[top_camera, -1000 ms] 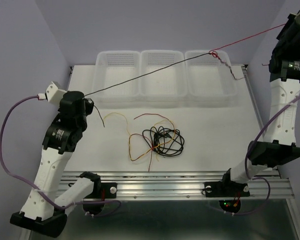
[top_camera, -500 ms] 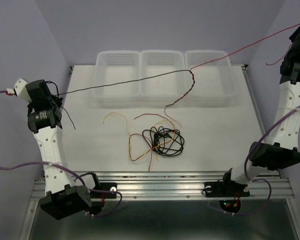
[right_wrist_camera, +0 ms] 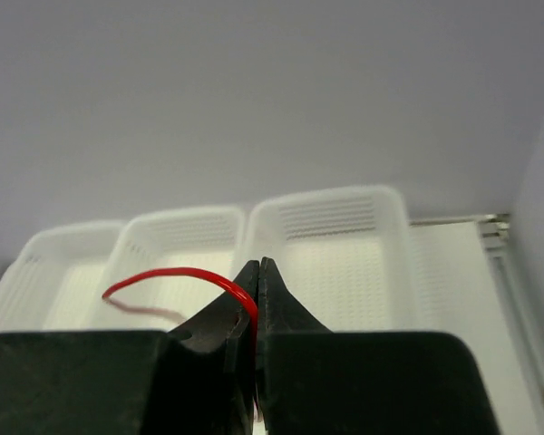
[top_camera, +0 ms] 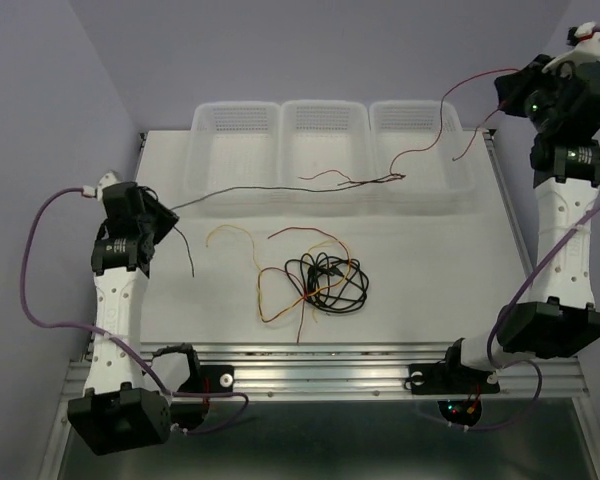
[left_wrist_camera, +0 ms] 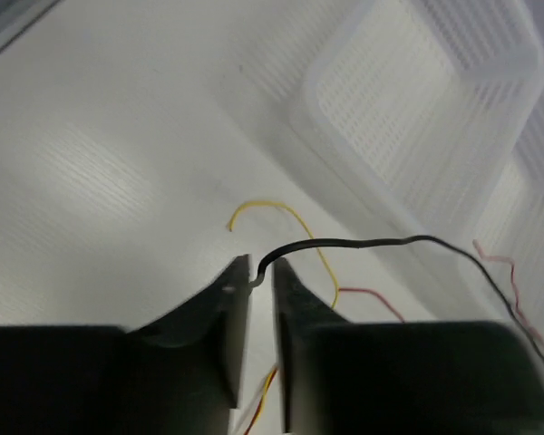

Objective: Untangle the cables

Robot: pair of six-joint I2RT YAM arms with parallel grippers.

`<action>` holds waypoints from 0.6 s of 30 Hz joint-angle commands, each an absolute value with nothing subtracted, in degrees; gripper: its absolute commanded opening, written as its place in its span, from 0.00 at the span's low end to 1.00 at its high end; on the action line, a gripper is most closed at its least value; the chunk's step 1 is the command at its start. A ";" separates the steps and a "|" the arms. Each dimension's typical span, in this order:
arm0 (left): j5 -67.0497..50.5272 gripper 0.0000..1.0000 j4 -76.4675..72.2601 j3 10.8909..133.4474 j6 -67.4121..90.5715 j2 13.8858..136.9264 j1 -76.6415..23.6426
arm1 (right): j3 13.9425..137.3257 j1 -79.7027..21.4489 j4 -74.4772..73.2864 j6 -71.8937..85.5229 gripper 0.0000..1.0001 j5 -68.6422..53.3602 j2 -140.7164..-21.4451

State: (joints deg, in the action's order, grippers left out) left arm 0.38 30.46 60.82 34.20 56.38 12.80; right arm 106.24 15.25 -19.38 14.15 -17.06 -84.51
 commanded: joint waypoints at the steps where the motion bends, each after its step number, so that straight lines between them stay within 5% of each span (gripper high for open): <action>1: -0.62 0.59 26.46 54.42 38.49 56.86 1.97 | 102.58 7.04 -14.50 13.62 0.01 -28.64 -79.81; 3: -0.62 0.66 26.54 52.92 39.72 57.83 -0.52 | 101.96 7.03 -14.33 15.02 0.01 -32.32 -79.28; 5: 3.77 0.96 26.98 51.33 41.21 58.45 -4.04 | 101.34 6.42 -13.45 15.73 0.01 -35.24 -78.67; 6: 5.26 0.99 27.42 50.55 41.57 58.53 -4.56 | 101.51 6.42 -12.75 16.60 0.01 -37.77 -78.14; 13: 5.19 0.99 23.56 53.86 38.25 58.44 -13.51 | 103.27 5.89 -0.21 29.78 0.01 -55.17 -75.77; 18: 1.24 0.99 14.08 58.88 30.25 61.69 -30.29 | 104.41 5.89 8.87 37.87 0.01 -59.94 -73.57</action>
State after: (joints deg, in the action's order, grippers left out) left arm 4.45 24.95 53.32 37.21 60.42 -20.36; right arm 101.51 5.96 -2.39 30.09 -52.66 -76.49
